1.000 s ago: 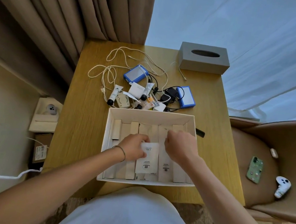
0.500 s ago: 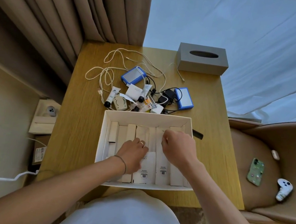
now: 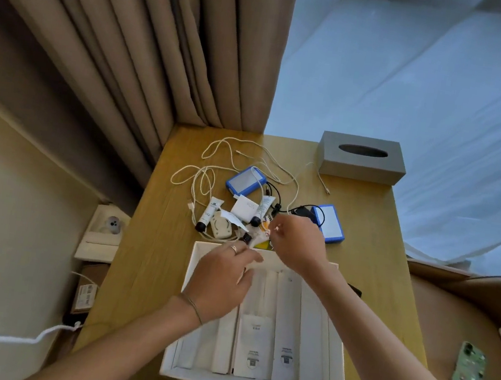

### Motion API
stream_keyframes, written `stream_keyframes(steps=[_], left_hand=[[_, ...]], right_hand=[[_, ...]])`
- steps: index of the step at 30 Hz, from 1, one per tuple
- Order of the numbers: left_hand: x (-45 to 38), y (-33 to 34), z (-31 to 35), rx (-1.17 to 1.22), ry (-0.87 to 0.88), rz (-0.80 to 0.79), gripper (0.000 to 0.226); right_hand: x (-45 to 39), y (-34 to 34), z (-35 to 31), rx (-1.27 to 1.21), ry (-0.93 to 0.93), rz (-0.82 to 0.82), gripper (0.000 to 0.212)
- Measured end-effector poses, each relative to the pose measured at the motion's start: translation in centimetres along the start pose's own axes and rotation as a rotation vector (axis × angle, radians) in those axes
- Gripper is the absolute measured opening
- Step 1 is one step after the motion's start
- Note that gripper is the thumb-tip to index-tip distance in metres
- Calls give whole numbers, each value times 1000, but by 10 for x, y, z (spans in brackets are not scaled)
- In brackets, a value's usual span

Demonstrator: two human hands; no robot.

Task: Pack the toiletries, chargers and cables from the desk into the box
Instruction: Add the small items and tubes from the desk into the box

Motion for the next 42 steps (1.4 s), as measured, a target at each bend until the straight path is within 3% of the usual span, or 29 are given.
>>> stream_keyframes(steps=[8,12,17,21,26,31,37,40,42], left_hand=[[-21,-36,-63,-94,-227,21,25],[-21,-43,-82,-152,-283,6,23],[-25,-44,-93,-153,-303,-23,19],[-37,-34,-101,-109,-343,-66,17],[-65,-7,-104,-91,-381,-177,19],[-97,41,-88,-238,-275,-399,25],[-121,97,-84,-214,-321,-604,29],[-130,110,-86,-383,-281,-577,34],[-135,115,-88,-504,-261,-551,55]], right_hand=[[-75,76,-39,108,-82,-214,56],[-90,98,-49,145,-97,-218,36],[-103,84,-15,-144,184,-113,7],[-101,57,12,-475,270,-32,9],[-83,23,50,-837,347,41,29],[-58,2,74,-975,393,74,21],[-36,-2,91,-1141,462,97,24],[-28,-4,96,-1164,475,102,33],[-22,-9,99,-1154,457,97,43]])
Point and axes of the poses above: each hand's wrist, its own x-axis away from the middle knuckle, its own y-axis out of the palm, z = x × y, the point moved 9 cm from there along -x, towards the middle knuckle, and after that the axes turned 1 degree about -z, right-handed, at the moved point
